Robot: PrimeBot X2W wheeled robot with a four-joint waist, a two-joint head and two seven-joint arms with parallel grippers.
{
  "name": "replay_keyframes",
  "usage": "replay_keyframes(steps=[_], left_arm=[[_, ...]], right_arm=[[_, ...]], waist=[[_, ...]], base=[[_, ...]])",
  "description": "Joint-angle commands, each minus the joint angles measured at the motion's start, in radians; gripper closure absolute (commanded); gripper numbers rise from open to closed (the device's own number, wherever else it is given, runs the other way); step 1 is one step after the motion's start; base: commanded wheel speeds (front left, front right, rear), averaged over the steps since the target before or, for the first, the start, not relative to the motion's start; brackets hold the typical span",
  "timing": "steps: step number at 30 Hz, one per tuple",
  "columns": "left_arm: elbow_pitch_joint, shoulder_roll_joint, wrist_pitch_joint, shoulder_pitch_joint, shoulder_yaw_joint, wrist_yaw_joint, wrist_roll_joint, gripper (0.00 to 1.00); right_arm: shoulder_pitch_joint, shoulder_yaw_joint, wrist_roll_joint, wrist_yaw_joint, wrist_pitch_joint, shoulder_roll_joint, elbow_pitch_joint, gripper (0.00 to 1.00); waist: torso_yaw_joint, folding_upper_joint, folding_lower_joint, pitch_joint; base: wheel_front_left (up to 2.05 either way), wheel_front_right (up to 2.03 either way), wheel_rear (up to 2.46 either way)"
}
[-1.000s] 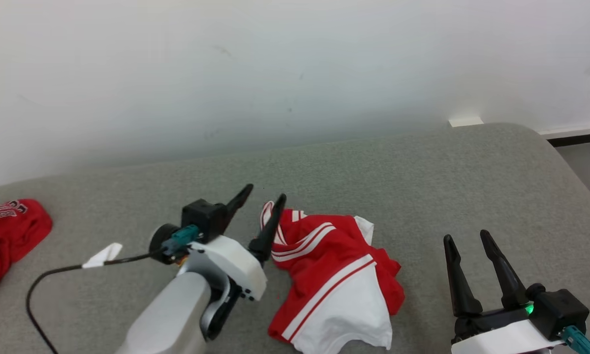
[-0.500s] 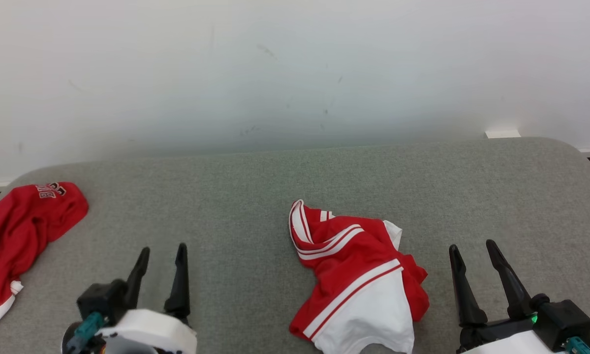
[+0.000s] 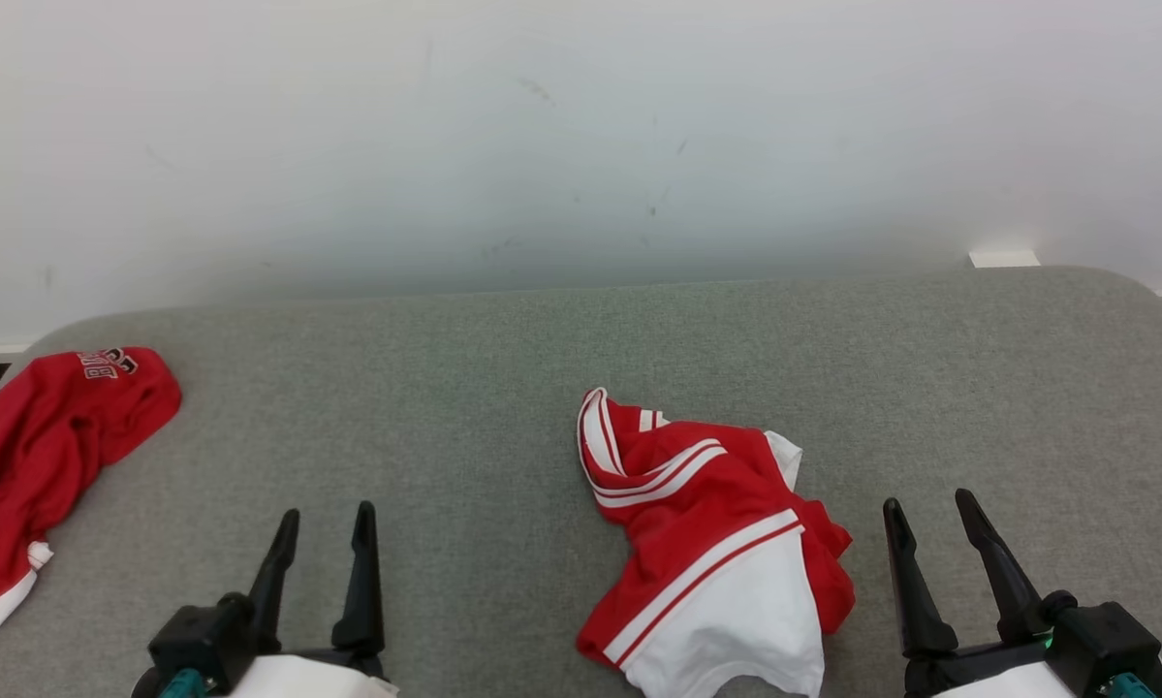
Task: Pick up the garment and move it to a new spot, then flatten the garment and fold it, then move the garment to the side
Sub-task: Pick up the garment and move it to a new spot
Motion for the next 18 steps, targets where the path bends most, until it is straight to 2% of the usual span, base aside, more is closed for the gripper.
replay_keyframes(steps=[1,10,16,18], left_arm=[[0.003,-0.002,0.000,0.004,0.008,-0.007,0.013,0.00],[0.031,-0.034,0.000,0.001,0.044,-0.047,0.048,0.00],[0.042,-0.047,-0.001,-0.009,0.046,-0.070,0.063,0.00],[0.046,-0.049,-0.001,-0.012,0.044,-0.076,0.069,0.00]], right_arm=[[-0.010,0.001,-0.002,-0.002,0.001,-0.003,0.003,0.00],[-0.015,0.000,-0.003,-0.002,0.001,-0.003,0.015,0.00],[-0.061,0.063,-0.025,-0.002,0.001,-0.007,0.058,0.00],[-0.084,0.091,0.037,-0.002,0.009,-0.007,0.093,0.00]], waist=[[-0.001,-0.0001,0.0000,-0.001],[0.002,-0.0001,0.0000,-0.010],[0.024,-0.0001,0.0000,-0.006],[0.037,-0.0001,0.0000,-0.003]], base=[[0.00,0.00,0.00],[0.00,0.00,0.00],[0.00,0.00,0.00],[0.00,0.00,0.00]])
